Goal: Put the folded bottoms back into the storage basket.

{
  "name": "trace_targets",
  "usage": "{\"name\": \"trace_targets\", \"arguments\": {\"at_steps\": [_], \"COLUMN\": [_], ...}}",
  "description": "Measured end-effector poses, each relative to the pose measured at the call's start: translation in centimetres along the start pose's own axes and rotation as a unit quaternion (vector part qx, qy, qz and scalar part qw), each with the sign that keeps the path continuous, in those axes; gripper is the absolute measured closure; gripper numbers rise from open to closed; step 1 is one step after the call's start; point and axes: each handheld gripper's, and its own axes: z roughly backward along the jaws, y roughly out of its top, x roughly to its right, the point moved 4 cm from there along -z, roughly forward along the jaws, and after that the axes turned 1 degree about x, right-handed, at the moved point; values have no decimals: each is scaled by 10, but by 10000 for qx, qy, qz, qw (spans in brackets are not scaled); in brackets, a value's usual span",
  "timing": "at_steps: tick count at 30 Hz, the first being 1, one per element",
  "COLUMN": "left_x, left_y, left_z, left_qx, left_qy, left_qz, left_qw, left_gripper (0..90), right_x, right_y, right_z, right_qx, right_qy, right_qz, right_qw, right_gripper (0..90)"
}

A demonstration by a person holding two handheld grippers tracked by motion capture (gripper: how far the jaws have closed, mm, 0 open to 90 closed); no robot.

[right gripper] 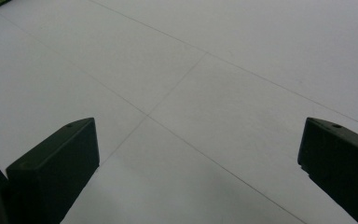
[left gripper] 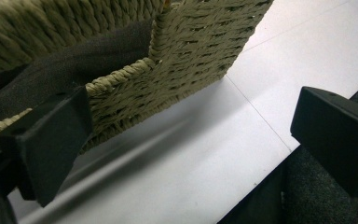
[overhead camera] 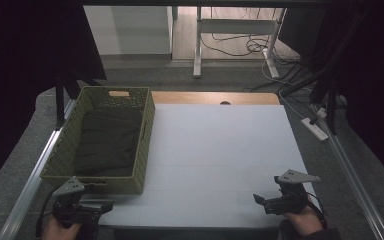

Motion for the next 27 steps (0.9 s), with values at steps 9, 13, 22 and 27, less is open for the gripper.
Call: {"name": "trace_targets", "arguments": {"at_steps": [9, 13, 22, 27], "left_x": [0, -1, -1, -1], "left_y": [0, 0, 0, 0], "left_z": [0, 0, -1, -1], "left_qx": [4, 6, -4, -7], "left_qy": [-7, -7, -18, -22], "left_qz": [19, 32, 41, 40], "left_qw": [10000, 10000, 10000, 10000], "left_gripper": [1, 1, 1, 2], "right_x": [6, 7, 10, 11], "right_y": [-6, -8, -13, -15], "right_z": [10, 13, 19, 22], "right_qx": [3, 4, -31, -66], "right_qy": [-164, -200, -295, -340], "right_qz": [-47, -77, -171, -203], "right_qw": [9999, 9998, 9994, 9992], "right_gripper": [0, 0, 0, 0]}}
